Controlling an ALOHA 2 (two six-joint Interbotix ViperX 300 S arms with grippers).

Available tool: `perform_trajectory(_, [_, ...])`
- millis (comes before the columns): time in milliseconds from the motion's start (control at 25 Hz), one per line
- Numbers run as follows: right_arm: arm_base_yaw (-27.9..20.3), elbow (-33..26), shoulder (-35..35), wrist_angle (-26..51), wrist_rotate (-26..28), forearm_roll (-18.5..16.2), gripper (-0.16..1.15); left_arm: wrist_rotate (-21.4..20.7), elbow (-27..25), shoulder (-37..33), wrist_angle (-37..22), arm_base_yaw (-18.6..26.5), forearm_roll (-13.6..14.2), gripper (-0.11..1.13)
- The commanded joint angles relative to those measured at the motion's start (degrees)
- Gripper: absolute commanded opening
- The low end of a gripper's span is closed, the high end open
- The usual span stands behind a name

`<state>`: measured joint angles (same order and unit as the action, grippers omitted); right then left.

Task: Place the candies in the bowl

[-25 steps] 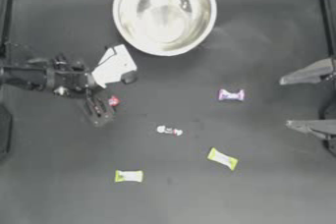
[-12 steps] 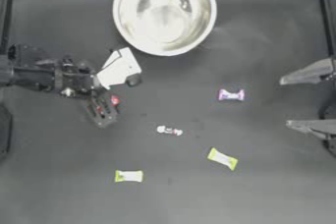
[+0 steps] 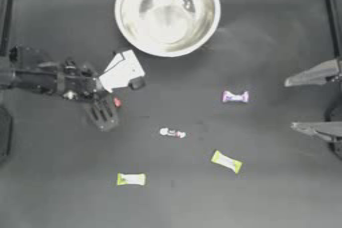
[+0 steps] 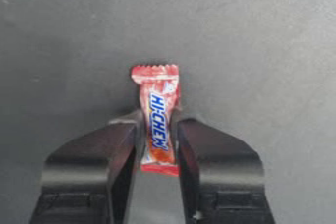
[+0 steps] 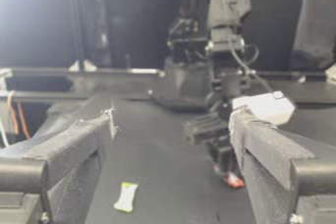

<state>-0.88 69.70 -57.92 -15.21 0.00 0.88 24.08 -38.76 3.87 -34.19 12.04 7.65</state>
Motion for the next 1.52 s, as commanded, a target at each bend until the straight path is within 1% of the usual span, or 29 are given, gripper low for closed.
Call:
perform_trajectory(40, [-0.1,-0.7,0.4,-0.6,0.1,0.1,1.00,-0.1,1.0,-0.6,0.2,-0.3,-0.1,0.63])
perform_trajectory(320, [-0.1,-0.9,0.4,-0.5,0.1,0.1,0.99,-0.3,1.8,-0.8,-0.4,-1.0,0.2,0.56])
perform_trajectory(560, [-0.1,-0.8,0.4,-0.5,0.1,0.2,1.00,-0.4,2.6,-1.1,-1.3,-1.1,0.4,0.54])
perform_trajectory(680, [-0.1,-0.8,0.4,-0.6,0.1,0.1,0.99,-0.4,3.0,-2.0,-2.4,-1.1,1.1,0.54])
perform_trajectory(880, [-0.1,-0.7,0.4,-0.6,0.0,0.6,1.00,-0.4,5.3,-5.8,-5.4,-1.1,4.2,0.53])
perform_trajectory(1160, [-0.4,-0.8,0.4,-0.4,0.0,0.8,1.00,-0.6,9.2,-13.4,-6.8,-0.4,10.2,0.53])
perform_trajectory(1280, [-1.0,-0.8,0.4,-0.4,0.0,0.8,1.00,-0.8,10.5,-15.3,-6.1,1.5,12.4,0.52])
perform_trajectory(1360, [-1.1,-0.9,0.7,-0.4,0.0,0.7,1.00,-1.7,11.6,-15.5,-5.4,3.0,13.9,0.51])
perform_trajectory(1520, [-1.5,-1.0,1.4,-0.4,0.0,0.8,1.00,-6.2,14.7,-13.5,-2.5,8.2,14.1,0.50])
